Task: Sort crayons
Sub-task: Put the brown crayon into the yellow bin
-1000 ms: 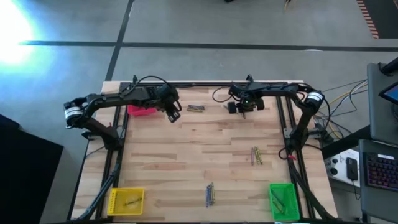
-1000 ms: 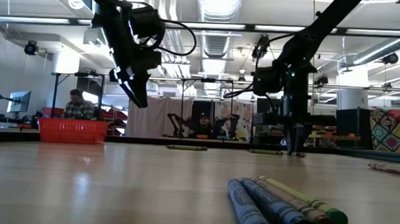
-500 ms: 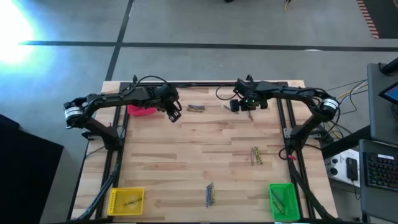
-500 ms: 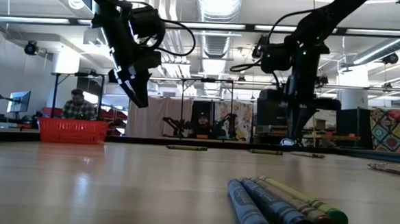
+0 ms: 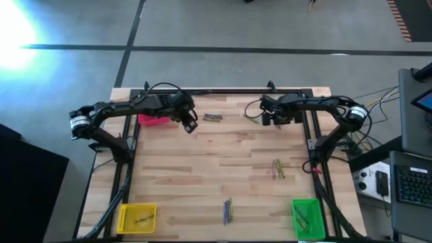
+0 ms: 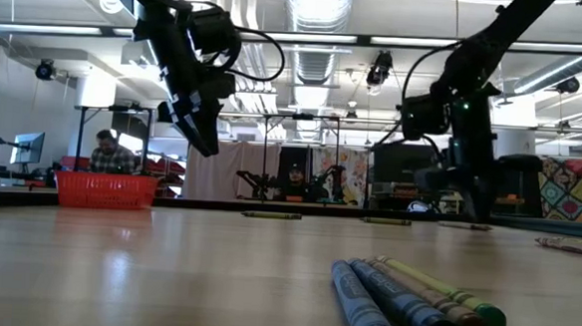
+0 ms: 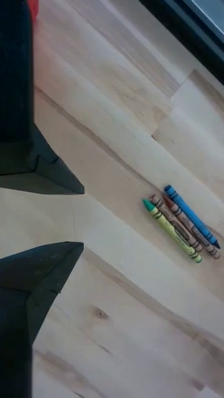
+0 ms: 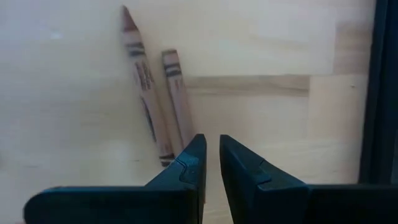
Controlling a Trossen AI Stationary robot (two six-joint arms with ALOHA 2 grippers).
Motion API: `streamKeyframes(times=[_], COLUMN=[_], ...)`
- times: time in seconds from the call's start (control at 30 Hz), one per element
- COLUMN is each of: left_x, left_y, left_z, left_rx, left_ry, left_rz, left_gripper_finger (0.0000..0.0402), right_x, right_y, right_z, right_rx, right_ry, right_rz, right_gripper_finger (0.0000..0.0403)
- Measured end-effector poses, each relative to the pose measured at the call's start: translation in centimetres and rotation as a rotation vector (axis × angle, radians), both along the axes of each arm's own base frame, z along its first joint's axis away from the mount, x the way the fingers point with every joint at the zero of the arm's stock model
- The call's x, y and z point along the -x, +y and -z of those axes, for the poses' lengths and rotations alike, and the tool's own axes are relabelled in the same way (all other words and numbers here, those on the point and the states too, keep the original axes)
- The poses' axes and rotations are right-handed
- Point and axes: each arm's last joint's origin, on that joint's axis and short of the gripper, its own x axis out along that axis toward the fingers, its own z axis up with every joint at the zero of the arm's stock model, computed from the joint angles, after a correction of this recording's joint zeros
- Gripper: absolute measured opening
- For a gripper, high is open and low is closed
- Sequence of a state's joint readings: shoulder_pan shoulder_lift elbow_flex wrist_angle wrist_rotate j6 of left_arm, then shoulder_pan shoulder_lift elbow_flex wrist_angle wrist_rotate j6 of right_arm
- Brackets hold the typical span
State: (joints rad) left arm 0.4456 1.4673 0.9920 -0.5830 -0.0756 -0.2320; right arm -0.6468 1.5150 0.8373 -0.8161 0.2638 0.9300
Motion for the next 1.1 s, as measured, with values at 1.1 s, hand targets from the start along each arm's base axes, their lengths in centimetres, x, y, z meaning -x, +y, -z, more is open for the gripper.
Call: streamKeyframes(times=[1.1], left_x=[-0.4], left_y=[0.0], left_z=[-0.2], left_rx=[-0.006], left_ry=[-0.046], left_rz=[-0.003], left_gripper_finger=[0.0116], right_x=[-0.8], right_y=[0.0], right_z=[-0.1], right_rx=[-0.055], right_ry=[-0.192], right_rz=[-0.075], right_gripper_finger=[0.0187])
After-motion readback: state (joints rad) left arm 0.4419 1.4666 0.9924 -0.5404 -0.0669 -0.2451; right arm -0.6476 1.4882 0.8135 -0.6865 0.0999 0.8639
